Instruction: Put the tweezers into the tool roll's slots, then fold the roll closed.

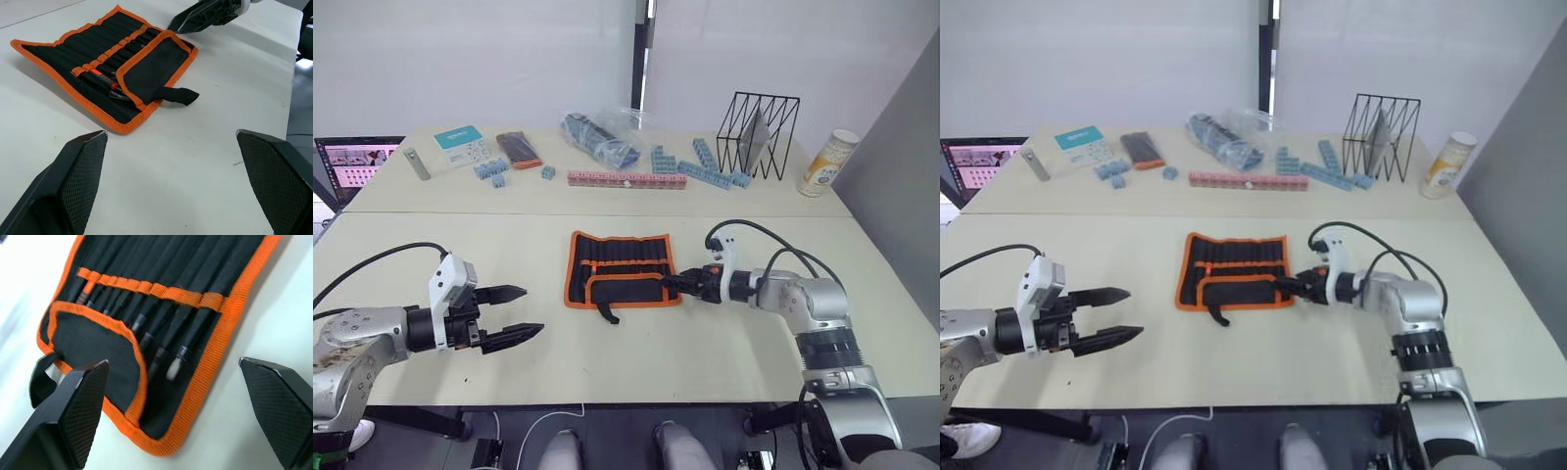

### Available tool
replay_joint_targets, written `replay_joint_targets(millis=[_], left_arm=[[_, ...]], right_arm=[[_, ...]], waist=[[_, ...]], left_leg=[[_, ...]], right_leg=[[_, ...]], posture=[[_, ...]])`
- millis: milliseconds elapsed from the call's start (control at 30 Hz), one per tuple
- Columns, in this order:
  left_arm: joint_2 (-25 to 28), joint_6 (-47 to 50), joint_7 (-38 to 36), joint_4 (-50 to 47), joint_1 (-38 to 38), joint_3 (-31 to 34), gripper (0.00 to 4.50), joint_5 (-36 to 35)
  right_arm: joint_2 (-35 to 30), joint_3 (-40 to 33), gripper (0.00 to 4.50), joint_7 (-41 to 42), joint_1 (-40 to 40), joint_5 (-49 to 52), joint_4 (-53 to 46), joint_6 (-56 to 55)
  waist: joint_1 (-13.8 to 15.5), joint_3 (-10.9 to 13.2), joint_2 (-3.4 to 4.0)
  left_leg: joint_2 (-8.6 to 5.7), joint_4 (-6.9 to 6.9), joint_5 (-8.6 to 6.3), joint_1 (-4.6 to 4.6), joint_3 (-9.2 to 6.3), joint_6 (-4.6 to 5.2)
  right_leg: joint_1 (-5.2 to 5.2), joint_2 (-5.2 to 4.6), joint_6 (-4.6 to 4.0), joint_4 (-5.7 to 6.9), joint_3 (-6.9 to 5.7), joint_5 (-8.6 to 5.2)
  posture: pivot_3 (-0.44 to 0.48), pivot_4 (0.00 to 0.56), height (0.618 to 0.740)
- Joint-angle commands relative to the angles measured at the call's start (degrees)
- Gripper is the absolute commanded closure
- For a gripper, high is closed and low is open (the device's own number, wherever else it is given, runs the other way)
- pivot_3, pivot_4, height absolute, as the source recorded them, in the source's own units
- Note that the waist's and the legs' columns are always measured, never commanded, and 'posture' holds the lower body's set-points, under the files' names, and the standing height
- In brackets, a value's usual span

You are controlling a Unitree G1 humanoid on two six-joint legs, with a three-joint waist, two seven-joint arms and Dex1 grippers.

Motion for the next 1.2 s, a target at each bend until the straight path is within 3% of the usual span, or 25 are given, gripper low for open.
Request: replay_joint_targets(millis=[33, 300, 400, 733, 767, 1200], left_arm=[[-0.27, 0.21, 0.85, -2.11, 0.46, 0.37, 0.02, -0.98], [0.52, 0.10, 0.67, -0.52, -0.06, -1.53, 0.02, 0.70], [0.40, -1.61, 0.78, 0.18, -0.24, -2.23, 0.00, 2.66], [0.27, -2.25, 0.28, 0.64, -0.88, -3.26, 0.00, 3.16], [0.25, -2.26, 0.26, 0.72, -1.00, -3.36, 0.00, 3.20], [-0.64, -4.07, -0.24, 2.98, -2.67, -6.29, 0.00, 4.55]], right_arm=[[2.03, -0.93, 0.00, 0.28, -0.37, 2.40, -0.52, 2.04], [2.71, -5.04, 0.00, -0.55, 0.38, 3.30, 1.59, 1.94], [2.59, -5.82, 0.85, -0.63, 1.22, 3.26, 2.04, 1.52], [3.87, -8.05, 4.28, -1.24, 1.99, 4.95, 1.88, 2.20], [3.84, -8.21, 4.46, -1.30, 2.08, 5.24, 1.78, 2.24], [-2.51, -13.38, 4.46, -1.42, 3.29, 10.26, -3.24, 7.52]], waist=[[-0.37, 0.00, 0.00], [-0.39, 0.00, 0.00], [-0.34, 0.00, 0.00], [-0.38, 0.01, 0.01], [-0.37, 0.01, 0.01], [-0.16, 0.04, 0.04]], left_leg=[[0.00, -0.01, 0.00, -0.01, 0.00, 0.00], [-0.01, -0.07, -0.01, -0.03, -0.02, 0.00], [-0.01, -0.05, 0.00, -0.03, -0.02, 0.00], [-0.01, -0.08, -0.01, -0.04, -0.02, 0.00], [-0.01, -0.07, -0.01, -0.03, -0.02, 0.00], [-0.04, -0.06, -0.01, -0.17, -0.04, 0.00]], right_leg=[[-0.01, 0.00, 0.00, 0.02, 0.00, 0.00], [-0.04, 0.01, 0.01, 0.05, -0.01, 0.01], [-0.04, 0.01, 0.00, 0.05, -0.01, 0.01], [-0.06, 0.01, 0.01, 0.04, 0.00, 0.01], [-0.04, 0.01, 0.00, 0.04, -0.01, 0.01], [-0.09, -0.01, 0.02, -0.04, 0.01, 0.00]], posture=[[0.000, 0.150, 0.740], [0.000, 0.150, 0.740], [0.000, 0.150, 0.740], [0.000, 0.150, 0.740], [0.000, 0.150, 0.740], [0.000, 0.150, 0.740]])
